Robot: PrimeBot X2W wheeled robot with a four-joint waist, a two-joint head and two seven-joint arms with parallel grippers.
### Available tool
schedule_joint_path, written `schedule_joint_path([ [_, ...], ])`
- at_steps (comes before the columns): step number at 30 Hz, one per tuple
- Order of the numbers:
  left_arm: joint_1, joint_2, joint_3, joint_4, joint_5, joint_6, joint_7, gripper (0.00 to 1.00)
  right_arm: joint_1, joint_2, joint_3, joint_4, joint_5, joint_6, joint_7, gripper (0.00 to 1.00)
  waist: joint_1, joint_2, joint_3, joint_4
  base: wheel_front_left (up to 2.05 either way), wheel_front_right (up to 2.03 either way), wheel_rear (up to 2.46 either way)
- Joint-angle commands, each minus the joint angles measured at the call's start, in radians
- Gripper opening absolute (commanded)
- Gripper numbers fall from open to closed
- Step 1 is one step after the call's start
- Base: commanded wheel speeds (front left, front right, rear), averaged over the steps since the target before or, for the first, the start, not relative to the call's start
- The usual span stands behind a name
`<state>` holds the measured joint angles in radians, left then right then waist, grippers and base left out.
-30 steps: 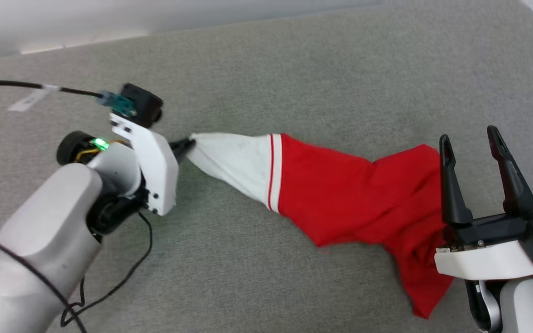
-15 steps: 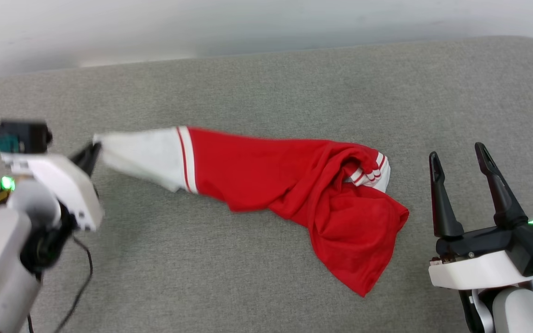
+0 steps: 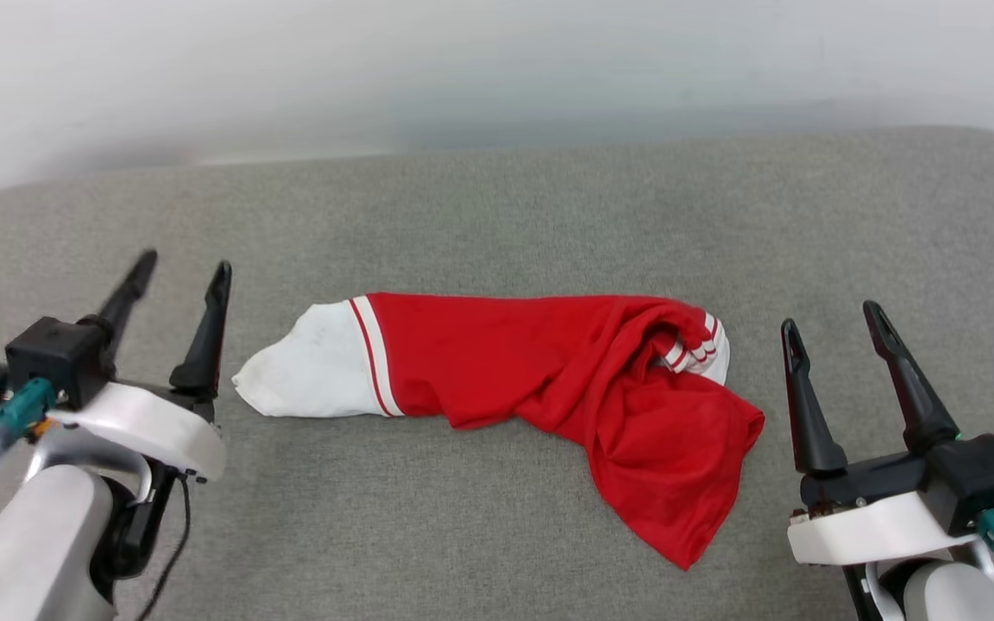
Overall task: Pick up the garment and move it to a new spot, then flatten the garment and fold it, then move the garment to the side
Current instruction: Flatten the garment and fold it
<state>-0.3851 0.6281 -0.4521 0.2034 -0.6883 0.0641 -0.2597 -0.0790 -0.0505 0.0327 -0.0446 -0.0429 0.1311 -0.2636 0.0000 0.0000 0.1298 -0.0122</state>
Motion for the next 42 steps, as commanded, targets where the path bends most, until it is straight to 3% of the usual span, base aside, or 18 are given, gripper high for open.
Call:
schedule_joint_path([
  [1, 0.022, -0.002, 0.034, -0.048, 0.063, 0.024, -0.006, 1.0, 0.01, 0.001, 0.001, 0.001, -0.002, -0.001, -0.002, 1.0, 0.0, 0.0, -0.018, 0.007, 0.0, 0.0, 0.0],
  [3, 0.105, -0.042, 0.087, -0.144, 0.15, 0.062, -0.005, 1.0, 0.017, 0.001, 0.0, 0.004, -0.003, -0.001, -0.002, 1.0, 0.0, 0.0, -0.033, 0.009, 0.0, 0.0, 0.0],
  [9, 0.329, -0.173, 0.227, -0.355, 0.298, 0.103, -0.005, 1.0, 0.039, 0.001, 0.0, 0.004, -0.003, -0.001, -0.002, 1.0, 0.0, 0.0, -0.064, 0.018, 0.0, 0.0, 0.0],
  [13, 0.425, -0.259, 0.286, -0.405, 0.333, 0.073, -0.006, 1.0, 0.043, 0.001, 0.002, 0.003, -0.001, -0.001, -0.002, 1.0, 0.0, 0.0, -0.07, 0.023, 0.0, 0.0, 0.0],
  [17, 0.469, -0.316, 0.31, -0.4, 0.356, 0.012, -0.006, 1.0, 0.047, 0.001, 0.005, 0.004, 0.004, -0.001, -0.002, 1.0, 0.0, 0.0, -0.068, 0.027, 0.0, 0.0, 0.0],
  [24, 0.425, -0.33, 0.248, -0.328, 0.374, -0.095, 0.008, 1.0, 0.034, 0.001, 0.01, -0.001, 0.001, -0.001, -0.002, 1.0, 0.0, 0.0, -0.043, 0.018, 0.0, 0.0, 0.0],
  [27, 0.368, -0.332, 0.173, -0.31, 0.371, -0.137, 0.103, 1.0, 0.024, 0.001, 0.007, -0.006, -0.004, -0.001, -0.002, 1.0, 0.0, 0.0, -0.018, 0.01, 0.0, 0.0, 0.0],
  [32, 0.233, -0.345, 0.038, -0.281, 0.324, -0.177, 0.364, 1.0, 0.012, 0.001, 0.004, -0.012, -0.01, -0.001, -0.002, 1.0, 0.0, 0.0, 0.039, -0.008, 0.0, 0.0, 0.0],
  [37, 0.086, -0.39, -0.041, -0.228, 0.225, -0.188, 0.578, 1.0, -0.013, 0.001, 0.007, -0.018, -0.018, -0.001, -0.002, 1.0, 0.0, 0.0, 0.103, -0.032, 0.0, 0.0, 0.0],
  [40, -0.065, -0.386, -0.106, -0.161, 0.205, -0.193, 0.726, 1.0, -0.032, 0.001, 0.002, -0.026, -0.016, -0.001, -0.002, 1.0, 0.0, 0.0, 0.154, -0.058, 0.0, 0.0, 0.0],
  [42, -0.105, -0.392, -0.139, -0.14, 0.189, -0.193, 0.772, 1.0, -0.038, 0.001, 0.002, -0.03, -0.014, -0.001, -0.002, 1.0, 0.0, 0.0, 0.17, -0.067, 0.0, 0.0, 0.0],
])
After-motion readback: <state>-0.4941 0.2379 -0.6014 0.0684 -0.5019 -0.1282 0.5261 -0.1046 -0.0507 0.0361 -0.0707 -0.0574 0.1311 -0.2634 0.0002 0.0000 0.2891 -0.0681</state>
